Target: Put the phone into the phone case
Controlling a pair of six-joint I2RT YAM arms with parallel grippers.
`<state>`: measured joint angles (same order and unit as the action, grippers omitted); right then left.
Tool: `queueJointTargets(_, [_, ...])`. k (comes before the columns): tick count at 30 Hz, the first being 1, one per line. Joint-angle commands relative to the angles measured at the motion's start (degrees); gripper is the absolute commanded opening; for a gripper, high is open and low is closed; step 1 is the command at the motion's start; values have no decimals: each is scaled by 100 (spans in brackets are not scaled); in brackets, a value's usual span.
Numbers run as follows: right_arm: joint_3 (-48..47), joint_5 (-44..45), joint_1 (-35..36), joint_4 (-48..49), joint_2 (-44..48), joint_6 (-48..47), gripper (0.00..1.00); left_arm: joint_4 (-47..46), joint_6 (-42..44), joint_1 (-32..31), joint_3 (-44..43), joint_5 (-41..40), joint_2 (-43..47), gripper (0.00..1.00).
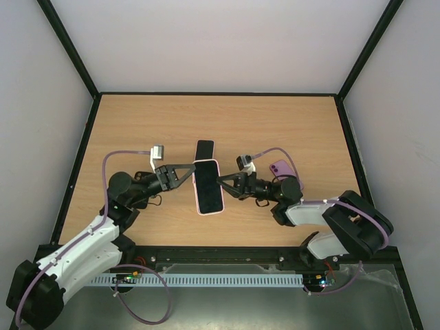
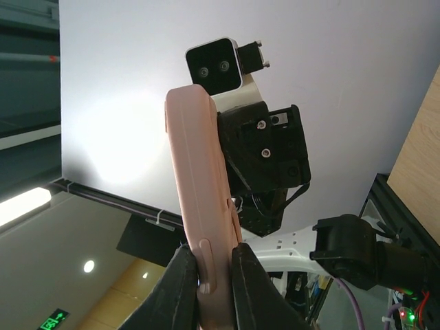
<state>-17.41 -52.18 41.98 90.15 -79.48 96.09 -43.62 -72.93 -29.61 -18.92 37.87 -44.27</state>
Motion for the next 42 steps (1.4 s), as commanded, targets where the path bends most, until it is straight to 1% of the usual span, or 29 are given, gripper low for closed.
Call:
queueJointTargets(1, [-184, -14, 74, 720, 298, -85, 6, 731, 624, -9, -235, -198, 93, 3])
queueJointTargets(2, [-192, 15, 74, 633, 349, -129, 3, 872, 674, -10, -285, -213, 108, 4])
queueJointTargets(3, [-199, 47, 73, 503, 419, -200, 2, 1062, 753, -10, -348, -245, 135, 7])
queueJointTargets(5, [-240, 99, 72, 61, 594, -459, 2, 1406, 951, -8, -476, -294, 166, 22])
queueJointTargets(6, [-256, 140, 74, -254, 691, -636, 2, 1461, 978, -10, -493, -297, 188, 26])
queueJointTargets(8, [-293, 288, 74, -887, 906, -1028, 2, 1471, 998, -10, -505, -262, 189, 31])
queueJointTargets(10, [-339, 420, 73, -1400, 1135, -1304, 2, 1567, 1059, -9, -547, -224, 135, 33])
queueJointTargets(11, [-378, 470, 74, -1611, 1208, -1414, 2, 1623, 1095, -9, -565, -219, 107, 32])
queueJointTargets(16, [-524, 681, 74, -2550, 1469, -1957, 2, 2046, 1296, -9, -694, -257, -47, 6])
queueJointTargets(18, [-539, 785, 74, -2818, 1557, -2131, 2, 2221, 1377, -10, -769, -303, -81, 3])
queueJointTargets(20, [-536, 879, 74, -2927, 1628, -2201, 2, 2325, 1414, -10, -804, -323, -66, 3])
queueJointTargets(21, [-536, 920, 71, -2932, 1643, -2196, 2, 2355, 1413, -6, -813, -314, -58, 5])
queueJointTargets(25, [-519, 1223, 66, -2804, 1689, -2034, 2, 2277, 1370, -9, -737, -200, 31, 28])
queueJointTargets(26, [-525, 1300, 73, -2703, 1690, -1980, 2, 2211, 1345, -6, -693, -155, 80, 35])
queueJointTargets(27, [-534, 1392, 74, -2644, 1698, -1924, 2, 2143, 1306, -10, -639, -115, 122, 44])
queueJointTargets(28, [-543, 1471, 74, -2595, 1707, -1868, 2, 2090, 1277, -9, -592, -88, 178, 58])
queueJointTargets(29, [-563, 1543, 74, -2565, 1720, -1840, 2, 2036, 1252, -9, -527, -67, 234, 64])
queueJointTargets(31, [-572, 1695, 74, -2545, 1748, -1810, 2, 1919, 1210, -6, -389, 3, 321, 73])
queueJointTargets(33, [-587, 1842, 73, -2542, 1770, -1782, 2, 1776, 1174, -17, -309, 152, 313, 76])
queueJointTargets(37, [-565, 2128, 72, -2482, 1770, -1709, 2, 1584, 1142, -47, -240, 321, 148, 76])
queueJointTargets(40, [-564, 2288, 69, -2472, 1770, -1686, 2, 1501, 1158, -118, -203, 335, 18, 74])
queueJointTargets(42, [-551, 2385, 74, -2475, 1762, -1693, 2, 1471, 1164, -170, -205, 344, -39, 67])
